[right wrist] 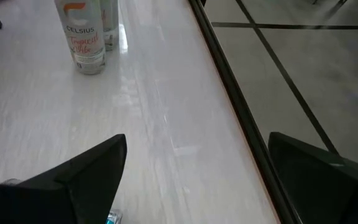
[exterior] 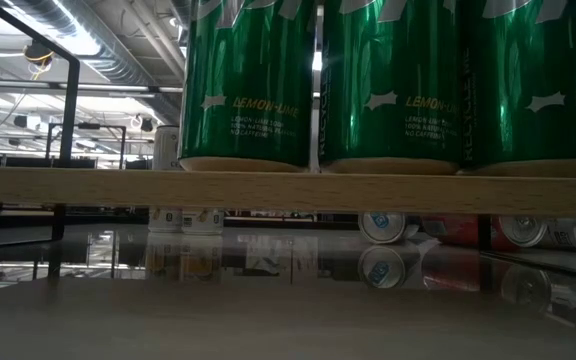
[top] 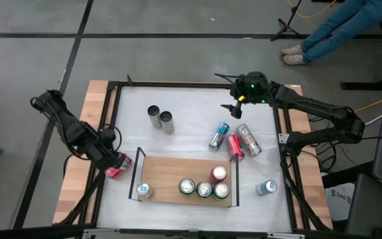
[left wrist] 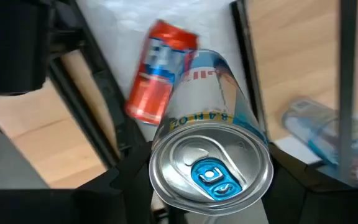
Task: Place canned beverage on shelf
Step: Put the blue soda can on the shelf aligned with the other blue soda can
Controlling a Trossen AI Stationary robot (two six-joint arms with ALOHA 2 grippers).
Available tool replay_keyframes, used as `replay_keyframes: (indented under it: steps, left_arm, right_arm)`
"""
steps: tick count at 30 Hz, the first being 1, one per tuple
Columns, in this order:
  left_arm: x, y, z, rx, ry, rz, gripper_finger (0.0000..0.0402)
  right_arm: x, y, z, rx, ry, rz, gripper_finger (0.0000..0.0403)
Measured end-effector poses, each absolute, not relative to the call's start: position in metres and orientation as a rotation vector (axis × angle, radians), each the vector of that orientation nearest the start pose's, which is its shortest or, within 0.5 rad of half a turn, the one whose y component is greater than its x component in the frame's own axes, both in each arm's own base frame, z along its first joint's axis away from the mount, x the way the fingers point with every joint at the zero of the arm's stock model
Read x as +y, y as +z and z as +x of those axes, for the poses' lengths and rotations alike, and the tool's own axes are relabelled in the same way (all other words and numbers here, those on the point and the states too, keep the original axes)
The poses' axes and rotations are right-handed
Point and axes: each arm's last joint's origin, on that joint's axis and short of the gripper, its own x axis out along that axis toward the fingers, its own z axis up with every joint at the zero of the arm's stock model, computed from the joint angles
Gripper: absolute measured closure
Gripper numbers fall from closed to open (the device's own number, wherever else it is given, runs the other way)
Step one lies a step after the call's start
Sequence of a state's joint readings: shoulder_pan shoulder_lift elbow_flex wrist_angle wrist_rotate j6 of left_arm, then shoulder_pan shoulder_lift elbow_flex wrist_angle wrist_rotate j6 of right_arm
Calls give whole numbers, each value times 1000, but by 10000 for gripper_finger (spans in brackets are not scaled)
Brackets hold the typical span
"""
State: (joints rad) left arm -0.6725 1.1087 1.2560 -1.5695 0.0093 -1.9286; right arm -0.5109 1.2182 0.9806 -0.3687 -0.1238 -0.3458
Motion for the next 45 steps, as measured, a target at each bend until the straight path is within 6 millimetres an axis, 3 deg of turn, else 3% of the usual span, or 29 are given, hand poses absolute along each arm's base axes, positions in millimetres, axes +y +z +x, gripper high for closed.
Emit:
replay_keyframes:
  steps: [12,26,33,45]
  left_arm:
    - [-62,345,126,1130,926,-1148,190]
    - [-13,346,141,969,1020,-982,190]
    - [5,348,163,944,831,-916,190]
    - [7,329,201,1199,510,-918,190]
  right_arm:
    - [-124,297,229,635,-270,-142,22]
    - [-124,297,229,635,-269,-142,22]
    - [-124,297,229,635,-270,-142,22]
    - [-124,297,229,635,-268,-141,22]
